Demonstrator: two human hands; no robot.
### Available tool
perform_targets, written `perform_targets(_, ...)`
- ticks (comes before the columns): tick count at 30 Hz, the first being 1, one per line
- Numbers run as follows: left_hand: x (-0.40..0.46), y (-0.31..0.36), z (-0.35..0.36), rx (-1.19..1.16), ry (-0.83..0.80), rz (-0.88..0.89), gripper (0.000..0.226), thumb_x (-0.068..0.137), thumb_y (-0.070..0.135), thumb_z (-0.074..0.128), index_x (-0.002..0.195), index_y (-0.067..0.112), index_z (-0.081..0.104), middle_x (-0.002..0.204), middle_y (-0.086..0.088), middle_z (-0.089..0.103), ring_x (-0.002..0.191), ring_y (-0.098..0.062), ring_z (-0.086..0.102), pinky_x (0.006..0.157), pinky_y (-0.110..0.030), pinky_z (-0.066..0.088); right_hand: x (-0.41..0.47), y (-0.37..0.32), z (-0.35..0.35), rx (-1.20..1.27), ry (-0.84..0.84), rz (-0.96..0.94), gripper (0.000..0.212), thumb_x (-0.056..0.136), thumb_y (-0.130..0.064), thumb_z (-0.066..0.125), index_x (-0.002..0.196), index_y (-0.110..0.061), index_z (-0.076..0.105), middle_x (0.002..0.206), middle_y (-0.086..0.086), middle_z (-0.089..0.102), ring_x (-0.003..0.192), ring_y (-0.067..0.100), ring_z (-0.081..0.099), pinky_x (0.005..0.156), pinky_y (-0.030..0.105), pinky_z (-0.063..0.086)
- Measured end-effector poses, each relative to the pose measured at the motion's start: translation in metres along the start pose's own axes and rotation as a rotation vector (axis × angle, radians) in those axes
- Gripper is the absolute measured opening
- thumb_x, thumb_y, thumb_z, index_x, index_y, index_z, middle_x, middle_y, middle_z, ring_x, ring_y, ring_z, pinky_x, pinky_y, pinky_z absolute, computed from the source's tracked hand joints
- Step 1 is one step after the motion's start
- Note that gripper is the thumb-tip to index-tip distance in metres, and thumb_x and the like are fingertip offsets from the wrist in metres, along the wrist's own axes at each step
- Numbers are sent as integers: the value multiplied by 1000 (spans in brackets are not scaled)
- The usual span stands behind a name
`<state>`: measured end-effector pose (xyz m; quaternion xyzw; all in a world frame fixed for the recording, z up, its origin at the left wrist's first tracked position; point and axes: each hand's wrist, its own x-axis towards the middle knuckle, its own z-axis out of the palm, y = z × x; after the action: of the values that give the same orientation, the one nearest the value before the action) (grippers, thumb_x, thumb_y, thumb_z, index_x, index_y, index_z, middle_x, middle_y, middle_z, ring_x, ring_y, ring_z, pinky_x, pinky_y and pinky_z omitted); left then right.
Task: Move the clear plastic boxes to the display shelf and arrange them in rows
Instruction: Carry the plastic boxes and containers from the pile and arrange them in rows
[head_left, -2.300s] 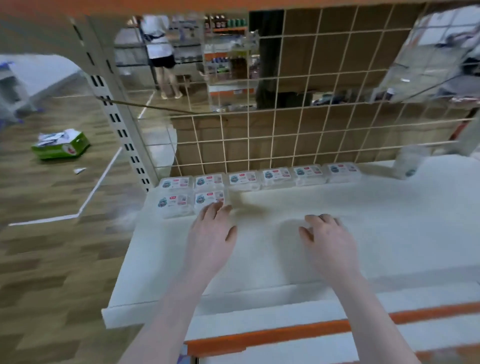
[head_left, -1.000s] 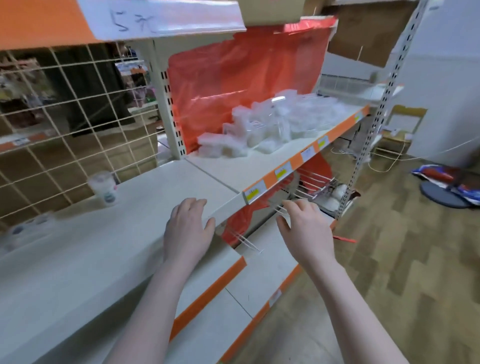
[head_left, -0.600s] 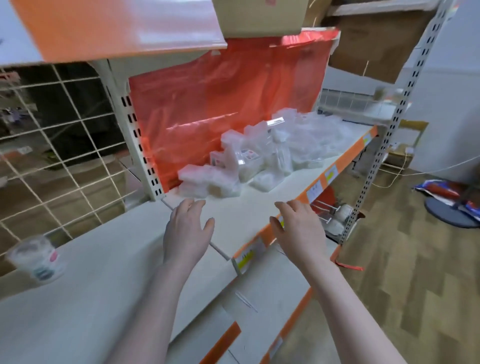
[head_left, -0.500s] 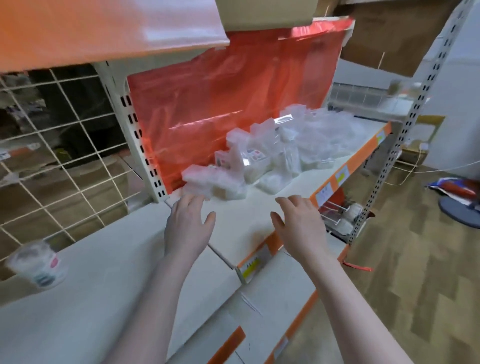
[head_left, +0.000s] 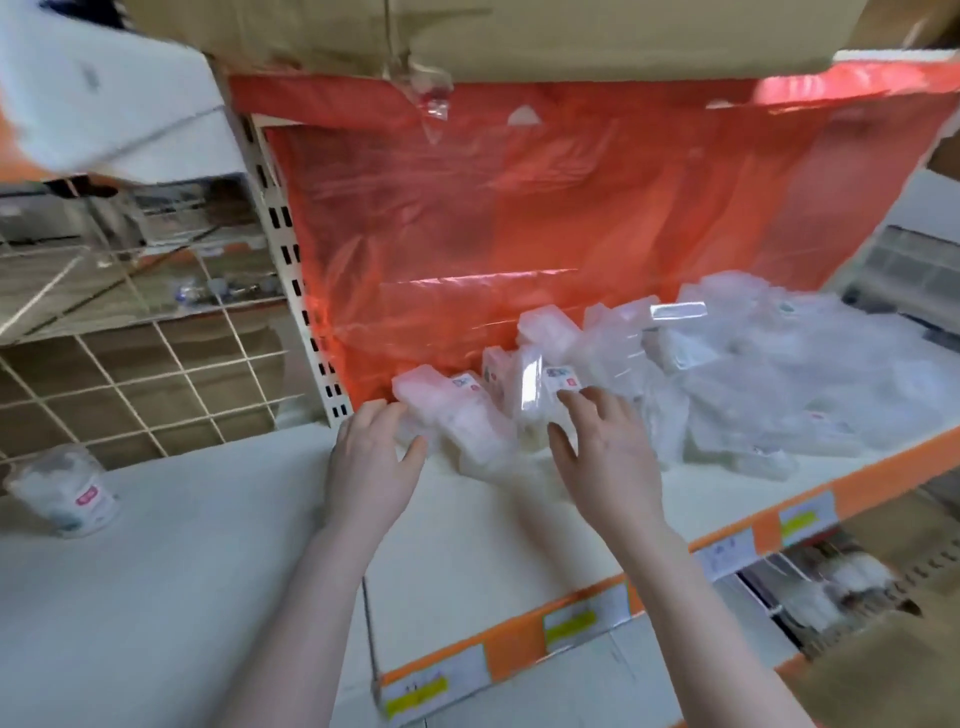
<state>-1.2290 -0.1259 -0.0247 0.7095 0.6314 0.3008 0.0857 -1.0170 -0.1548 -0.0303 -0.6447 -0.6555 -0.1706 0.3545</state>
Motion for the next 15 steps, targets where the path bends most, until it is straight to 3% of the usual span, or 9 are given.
perform_targets(4, -4, 24, 10, 36, 50, -74, 37, 88, 22, 61, 123, 11, 58, 127, -5, 53, 119, -25, 45, 97, -30, 33, 24, 23, 8, 84, -60, -37, 45, 81, -33, 37, 103, -5, 66, 90, 14, 63, 78, 35, 59, 66, 39, 51)
perform_targets(8, -15, 35, 12, 49, 100, -134, 38, 89, 22, 61, 126, 13, 57, 131, -4, 52, 123, -23, 44, 101, -26, 30, 37, 28, 20, 114, -105, -65, 50, 83, -37, 42, 115, -5, 62, 90, 15, 64, 79, 34, 59, 67, 39, 50)
perform_targets(15, -21, 27, 4, 148, 95, -229, 43, 91, 26, 57, 132, 12, 51, 138, -4, 46, 129, -21, 38, 105, -28, 28, 46, 13, 44, 112, -97, -49, 53, 84, -43, 40, 96, 4, 63, 70, 18, 62, 67, 35, 57, 61, 38, 49)
